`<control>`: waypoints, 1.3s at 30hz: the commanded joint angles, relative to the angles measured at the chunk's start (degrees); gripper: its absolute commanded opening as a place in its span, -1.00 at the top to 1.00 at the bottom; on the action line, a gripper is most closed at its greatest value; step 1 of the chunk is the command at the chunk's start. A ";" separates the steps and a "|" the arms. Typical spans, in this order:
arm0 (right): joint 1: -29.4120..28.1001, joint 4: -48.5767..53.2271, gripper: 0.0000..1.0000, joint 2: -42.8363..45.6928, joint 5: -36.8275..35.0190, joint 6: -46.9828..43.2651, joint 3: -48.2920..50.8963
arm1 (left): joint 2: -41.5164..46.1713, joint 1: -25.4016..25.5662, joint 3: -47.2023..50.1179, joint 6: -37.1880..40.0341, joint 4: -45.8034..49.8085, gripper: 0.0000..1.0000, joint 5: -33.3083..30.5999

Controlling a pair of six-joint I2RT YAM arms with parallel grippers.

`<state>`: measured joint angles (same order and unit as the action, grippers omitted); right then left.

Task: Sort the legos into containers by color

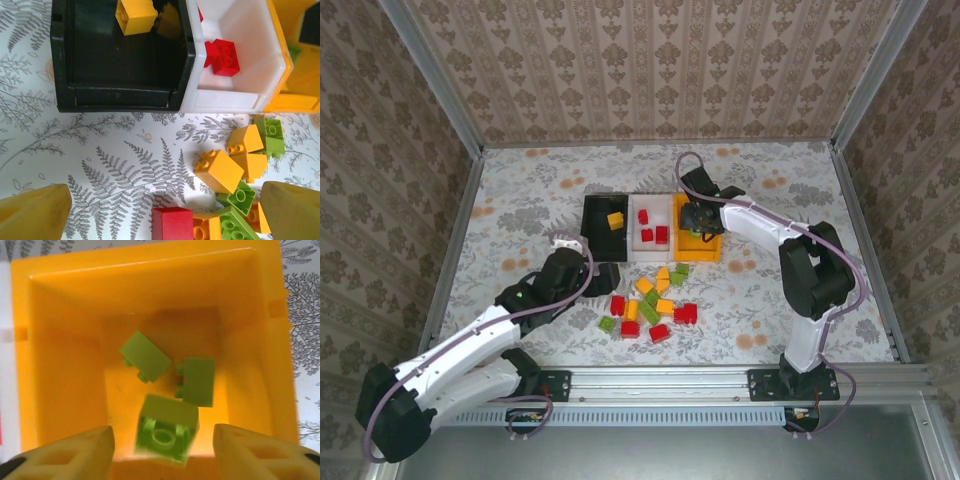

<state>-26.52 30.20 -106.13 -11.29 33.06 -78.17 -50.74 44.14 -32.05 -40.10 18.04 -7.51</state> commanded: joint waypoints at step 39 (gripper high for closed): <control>-0.28 -4.61 -0.45 17.97 2.59 2.37 13.22 | -23.33 7.30 -2.95 6.33 7.03 -0.11 2.50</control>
<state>-26.68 25.87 -89.08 -8.60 34.70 -65.12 -75.42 51.35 -35.92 -34.48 22.96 -3.11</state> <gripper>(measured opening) 0.723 0.558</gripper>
